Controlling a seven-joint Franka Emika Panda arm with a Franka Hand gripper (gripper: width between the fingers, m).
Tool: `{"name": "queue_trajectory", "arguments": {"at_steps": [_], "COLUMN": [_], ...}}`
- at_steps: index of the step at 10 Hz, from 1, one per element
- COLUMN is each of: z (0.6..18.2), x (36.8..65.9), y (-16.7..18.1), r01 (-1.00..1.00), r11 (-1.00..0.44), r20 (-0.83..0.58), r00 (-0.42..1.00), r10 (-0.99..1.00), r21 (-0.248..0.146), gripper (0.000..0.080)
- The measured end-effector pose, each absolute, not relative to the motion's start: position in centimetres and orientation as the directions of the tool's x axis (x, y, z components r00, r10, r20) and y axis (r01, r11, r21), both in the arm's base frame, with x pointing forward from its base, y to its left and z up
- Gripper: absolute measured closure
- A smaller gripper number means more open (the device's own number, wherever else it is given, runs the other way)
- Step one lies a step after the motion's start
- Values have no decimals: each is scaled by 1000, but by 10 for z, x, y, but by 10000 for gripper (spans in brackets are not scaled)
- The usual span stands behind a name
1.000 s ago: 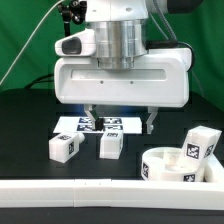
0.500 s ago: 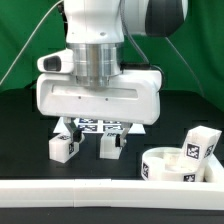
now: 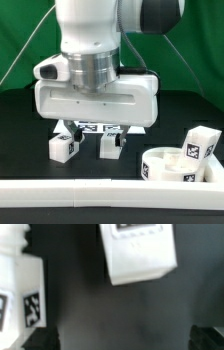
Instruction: Assemble stool
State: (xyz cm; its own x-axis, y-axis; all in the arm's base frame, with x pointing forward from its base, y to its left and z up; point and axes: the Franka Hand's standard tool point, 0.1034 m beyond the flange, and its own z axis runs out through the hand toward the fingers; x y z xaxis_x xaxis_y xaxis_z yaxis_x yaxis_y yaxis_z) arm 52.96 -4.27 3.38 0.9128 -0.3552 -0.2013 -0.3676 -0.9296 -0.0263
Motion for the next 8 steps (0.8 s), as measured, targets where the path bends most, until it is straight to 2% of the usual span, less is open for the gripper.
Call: {"name": "queue_trajectory", "arguments": {"at_steps": [2,6,8], "z": [31,30,34], "x": [516,511,507], "y": [-31,-32,-19], "r01": [-360,-373,-357], "r11": [-932,-927,-933], "r20": [-321,-531,-638], "r00": [887,793,728], "r10": [-332,-300,-249], "r21": [-30,-33,-44], "gripper": [151,151,151]}}
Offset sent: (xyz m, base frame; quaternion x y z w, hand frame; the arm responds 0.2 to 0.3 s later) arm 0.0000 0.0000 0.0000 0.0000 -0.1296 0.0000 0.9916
